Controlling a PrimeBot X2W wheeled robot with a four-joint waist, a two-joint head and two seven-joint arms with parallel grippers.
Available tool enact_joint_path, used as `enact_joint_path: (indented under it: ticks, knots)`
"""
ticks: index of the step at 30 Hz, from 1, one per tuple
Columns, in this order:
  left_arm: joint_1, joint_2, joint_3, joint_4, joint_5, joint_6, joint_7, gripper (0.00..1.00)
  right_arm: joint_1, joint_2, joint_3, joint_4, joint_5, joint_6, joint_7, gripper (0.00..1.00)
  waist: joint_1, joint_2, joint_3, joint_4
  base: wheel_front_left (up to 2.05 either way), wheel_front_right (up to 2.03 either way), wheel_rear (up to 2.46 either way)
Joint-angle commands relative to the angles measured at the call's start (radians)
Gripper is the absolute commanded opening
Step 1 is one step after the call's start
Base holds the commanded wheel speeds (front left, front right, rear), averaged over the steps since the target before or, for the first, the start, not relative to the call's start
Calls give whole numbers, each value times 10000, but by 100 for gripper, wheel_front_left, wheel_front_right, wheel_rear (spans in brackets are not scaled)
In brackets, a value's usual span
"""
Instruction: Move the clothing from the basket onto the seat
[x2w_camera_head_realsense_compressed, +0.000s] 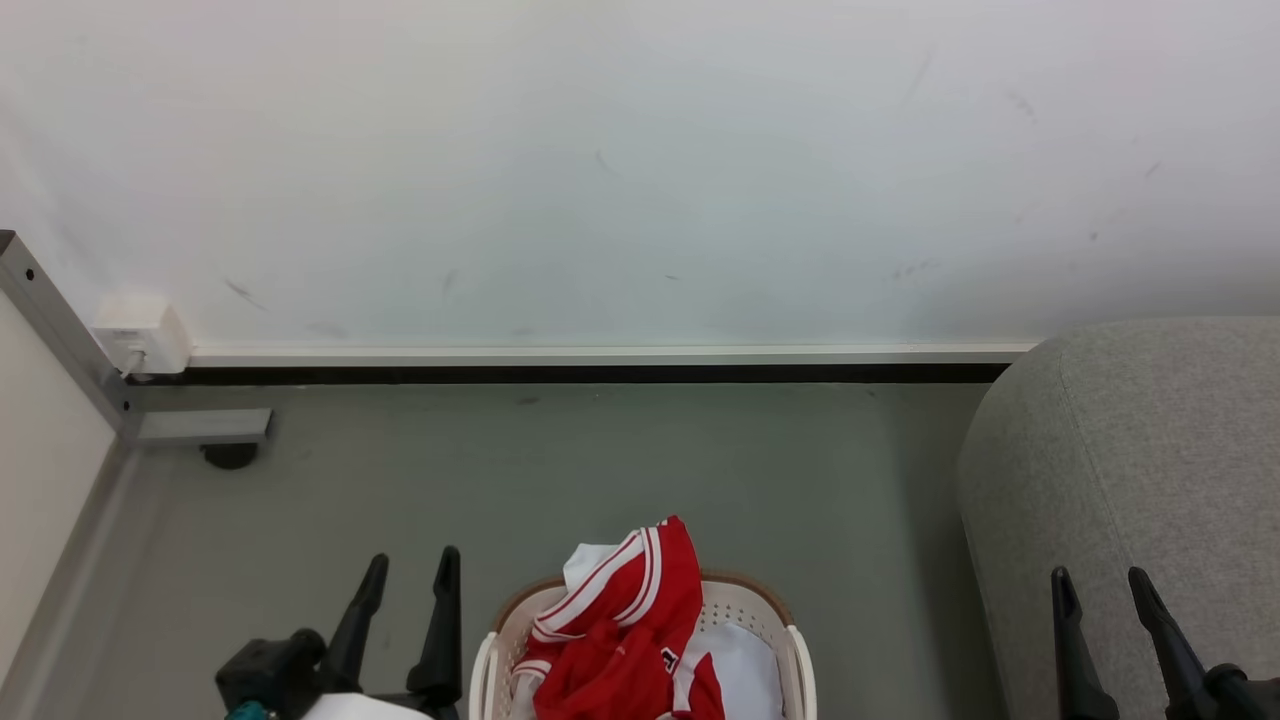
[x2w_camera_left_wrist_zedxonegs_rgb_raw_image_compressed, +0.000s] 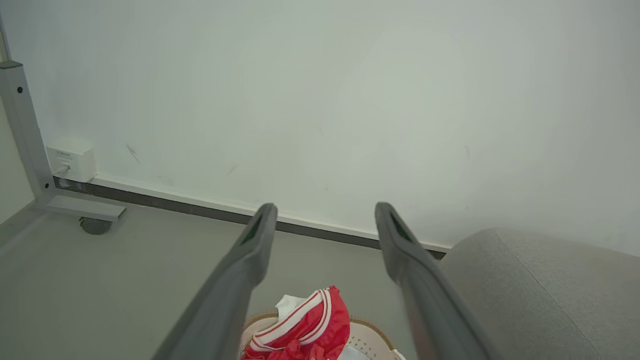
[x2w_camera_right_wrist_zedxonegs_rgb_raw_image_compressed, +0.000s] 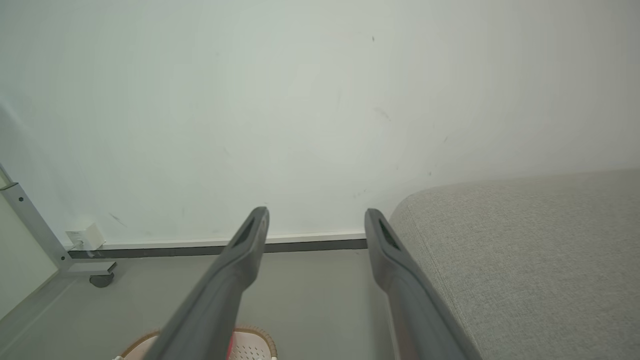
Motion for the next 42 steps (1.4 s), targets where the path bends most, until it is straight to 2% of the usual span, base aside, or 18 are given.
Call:
enact_joint_path:
  ticks: [1,15,31,42]
  knots:
    - [49,86,-2,-77,284,15,-101,100,91,-98,-19,-41,-214,-16,-104,100,0,0,6,-3,0,0,0]
    - [93,96,-94,181,1382,-29,-393,100,217,-103,-116,179,-636,-18,-375,100,0,0,41,27,0,0,0]
    - [88,99,-216,406,2011,-98,-597,100,273,-109,26,205,-1242,-21,-616,100,0,0,84,-66,0,0,0]
    - [-212,92,-222,646,2059,-163,-596,100,-139,-103,313,41,-1207,-21,-604,100,0,0,510,-610,0,0,0]
